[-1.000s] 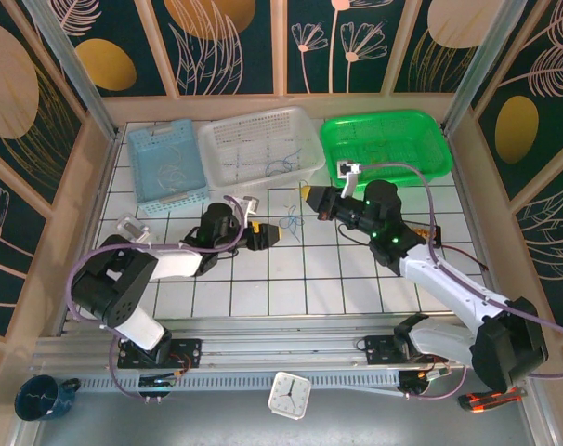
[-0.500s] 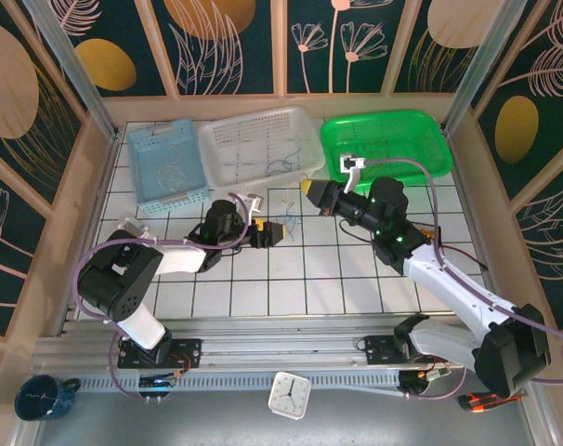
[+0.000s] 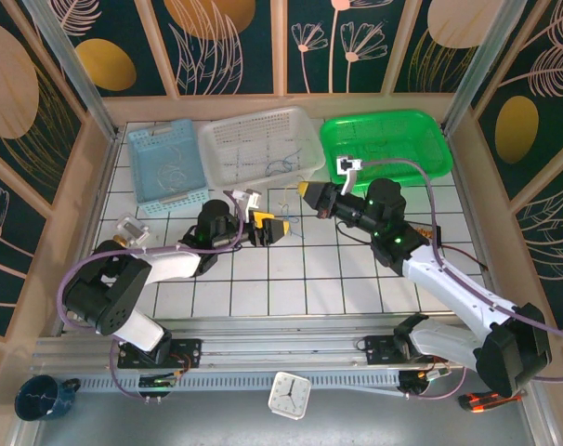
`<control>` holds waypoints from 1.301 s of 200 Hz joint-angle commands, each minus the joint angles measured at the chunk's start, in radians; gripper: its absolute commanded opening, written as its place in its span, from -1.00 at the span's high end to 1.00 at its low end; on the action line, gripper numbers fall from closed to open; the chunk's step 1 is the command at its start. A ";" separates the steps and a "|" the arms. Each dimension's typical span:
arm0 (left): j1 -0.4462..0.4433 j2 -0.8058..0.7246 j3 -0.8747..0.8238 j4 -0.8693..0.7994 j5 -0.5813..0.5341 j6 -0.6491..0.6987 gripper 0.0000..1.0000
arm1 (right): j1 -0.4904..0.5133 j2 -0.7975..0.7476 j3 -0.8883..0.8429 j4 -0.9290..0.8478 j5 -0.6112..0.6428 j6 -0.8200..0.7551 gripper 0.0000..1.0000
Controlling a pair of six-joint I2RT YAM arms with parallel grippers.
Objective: Untangle the cables
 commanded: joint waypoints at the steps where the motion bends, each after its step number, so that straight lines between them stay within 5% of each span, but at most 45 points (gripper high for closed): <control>1: -0.011 -0.015 0.003 0.074 0.043 -0.025 -0.54 | 0.013 0.005 0.014 0.044 0.014 0.006 1.00; 72: -0.035 0.045 0.037 0.079 0.023 -0.028 -0.23 | 0.039 0.014 0.015 0.088 0.010 0.035 1.00; 139: -0.042 0.101 0.056 0.067 -0.084 -0.025 1.00 | 0.053 -0.005 0.038 0.118 -0.003 0.074 1.00; 260: -0.044 0.190 -0.058 0.115 -0.095 -0.051 1.00 | -0.142 -0.101 0.197 0.102 -0.051 0.131 1.00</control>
